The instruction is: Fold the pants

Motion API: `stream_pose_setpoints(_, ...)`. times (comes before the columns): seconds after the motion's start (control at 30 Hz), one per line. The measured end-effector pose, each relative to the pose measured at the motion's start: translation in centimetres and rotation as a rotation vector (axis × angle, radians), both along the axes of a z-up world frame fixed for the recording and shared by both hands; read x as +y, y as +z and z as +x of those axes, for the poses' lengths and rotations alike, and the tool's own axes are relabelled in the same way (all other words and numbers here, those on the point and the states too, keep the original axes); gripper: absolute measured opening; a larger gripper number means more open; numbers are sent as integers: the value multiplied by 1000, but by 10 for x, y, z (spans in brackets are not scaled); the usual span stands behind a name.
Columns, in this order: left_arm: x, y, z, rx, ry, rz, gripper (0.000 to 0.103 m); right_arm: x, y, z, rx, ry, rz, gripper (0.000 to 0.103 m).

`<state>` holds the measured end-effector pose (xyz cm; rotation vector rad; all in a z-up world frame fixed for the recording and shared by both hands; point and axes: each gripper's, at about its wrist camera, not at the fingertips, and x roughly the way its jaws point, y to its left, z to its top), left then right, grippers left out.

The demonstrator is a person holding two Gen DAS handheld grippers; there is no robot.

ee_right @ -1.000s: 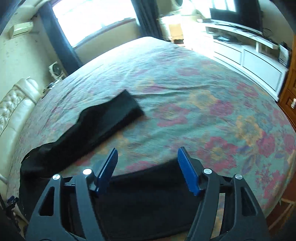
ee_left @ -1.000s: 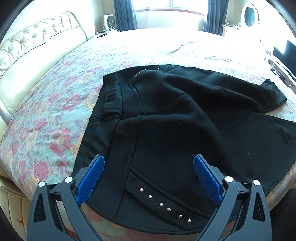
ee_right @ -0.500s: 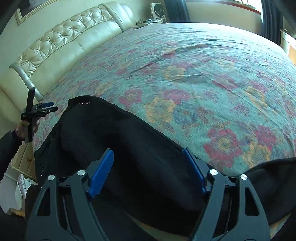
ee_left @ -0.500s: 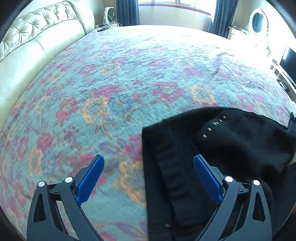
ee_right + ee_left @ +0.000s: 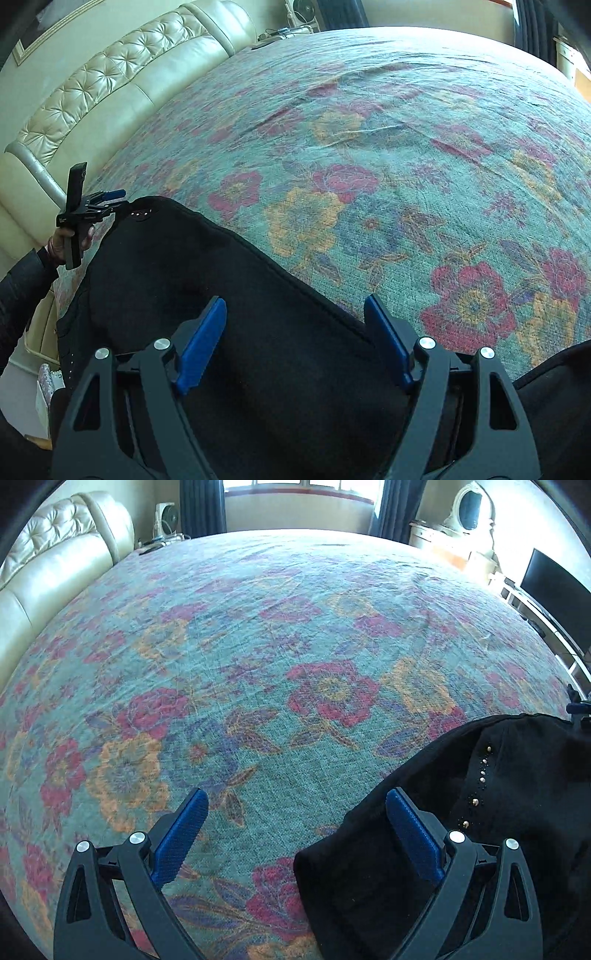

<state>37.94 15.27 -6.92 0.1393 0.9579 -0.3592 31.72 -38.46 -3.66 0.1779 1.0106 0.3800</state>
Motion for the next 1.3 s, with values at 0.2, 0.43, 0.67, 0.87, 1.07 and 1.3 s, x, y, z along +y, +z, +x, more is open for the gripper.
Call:
stream_pose_setpoints(0.2,18,-4,10,25,24,-11,96,4,3,-1,-18,12,2,77)
stream_pose_setpoints(0.43,23,-6,5,162,-125,-177,96,7,4,-4,-24,25,2,78)
stream_pose_setpoints(0.67,7,-8,1,233,-231,-347,96,19,-1,-4,-17,41,15,78)
stream_pose_setpoints(0.87,2,-11,1,203,-229,-263,60,26,-2,-1,-10,69,16,78)
stream_pose_setpoints(1.07,8,-12,4,218,-212,-268,35,10,-6,21,26,34,125,78)
stream_pose_setpoints(1.3,10,-14,0,238,-197,-328,21,8,-24,59,140,72,47,72)
